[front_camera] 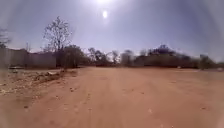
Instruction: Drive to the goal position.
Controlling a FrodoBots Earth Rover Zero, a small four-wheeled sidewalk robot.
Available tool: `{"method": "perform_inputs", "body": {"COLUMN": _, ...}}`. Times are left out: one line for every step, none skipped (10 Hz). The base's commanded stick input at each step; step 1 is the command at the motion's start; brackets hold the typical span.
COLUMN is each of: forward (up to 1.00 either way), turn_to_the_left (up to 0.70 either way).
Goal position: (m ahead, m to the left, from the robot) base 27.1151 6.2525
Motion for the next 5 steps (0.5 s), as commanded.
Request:
{"method": "perform_inputs", "body": {"forward": 0.85, "turn_to_the_left": 0.0}}
{"method": "perform_inputs", "body": {"forward": 0.85, "turn_to_the_left": 0.0}}
{"method": "perform_inputs", "body": {"forward": 0.85, "turn_to_the_left": 0.0}}
{"method": "perform_inputs", "body": {"forward": 0.85, "turn_to_the_left": 0.0}}
{"method": "perform_inputs", "body": {"forward": 0.85, "turn_to_the_left": 0.0}}
